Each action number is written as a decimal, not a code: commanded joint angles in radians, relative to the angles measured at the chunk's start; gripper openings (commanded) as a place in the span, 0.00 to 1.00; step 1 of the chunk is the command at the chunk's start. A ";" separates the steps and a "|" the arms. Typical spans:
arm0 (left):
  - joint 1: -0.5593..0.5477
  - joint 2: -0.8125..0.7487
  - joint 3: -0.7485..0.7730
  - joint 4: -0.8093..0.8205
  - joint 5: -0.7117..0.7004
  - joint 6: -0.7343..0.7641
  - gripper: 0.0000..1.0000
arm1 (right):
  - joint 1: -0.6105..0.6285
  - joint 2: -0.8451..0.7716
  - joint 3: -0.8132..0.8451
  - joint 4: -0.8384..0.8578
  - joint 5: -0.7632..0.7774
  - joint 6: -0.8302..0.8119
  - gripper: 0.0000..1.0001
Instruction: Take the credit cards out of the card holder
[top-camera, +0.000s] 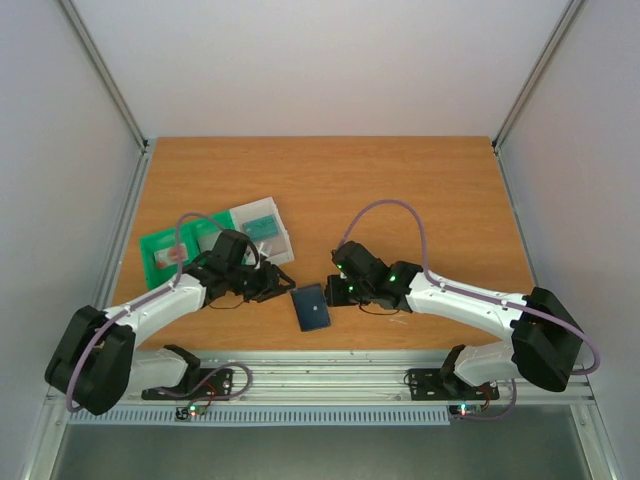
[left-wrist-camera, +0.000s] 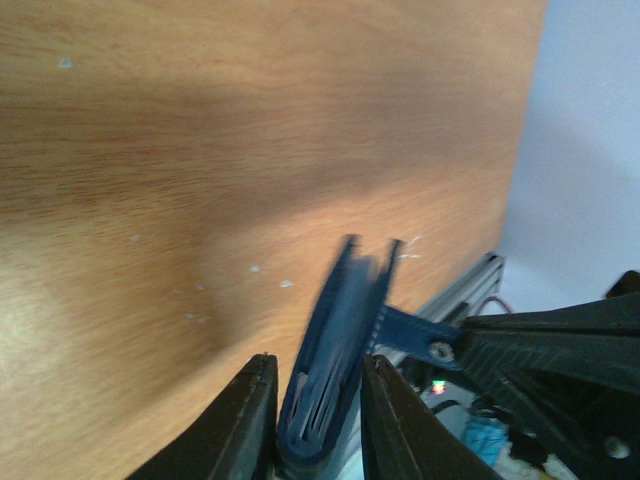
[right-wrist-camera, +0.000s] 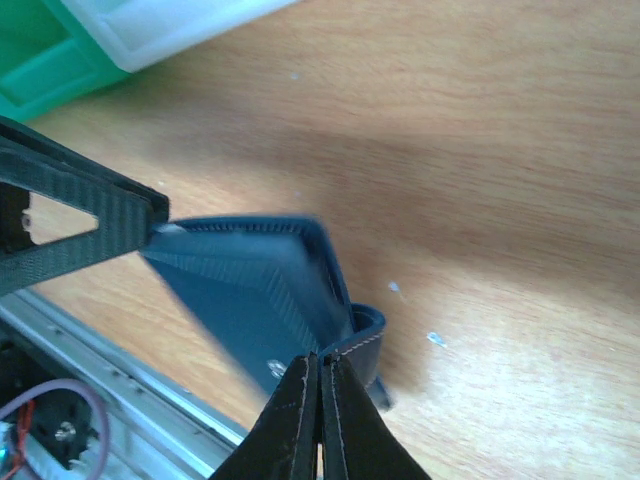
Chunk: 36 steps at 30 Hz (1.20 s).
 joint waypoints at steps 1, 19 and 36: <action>-0.007 -0.014 0.017 -0.028 -0.075 0.039 0.39 | 0.002 -0.018 -0.026 -0.021 0.050 -0.019 0.01; -0.008 -0.154 -0.042 -0.057 -0.043 0.100 0.68 | 0.001 -0.055 0.009 0.153 -0.174 0.020 0.01; -0.008 -0.088 -0.049 -0.077 -0.080 0.150 0.64 | -0.046 -0.021 -0.019 0.092 -0.126 0.061 0.01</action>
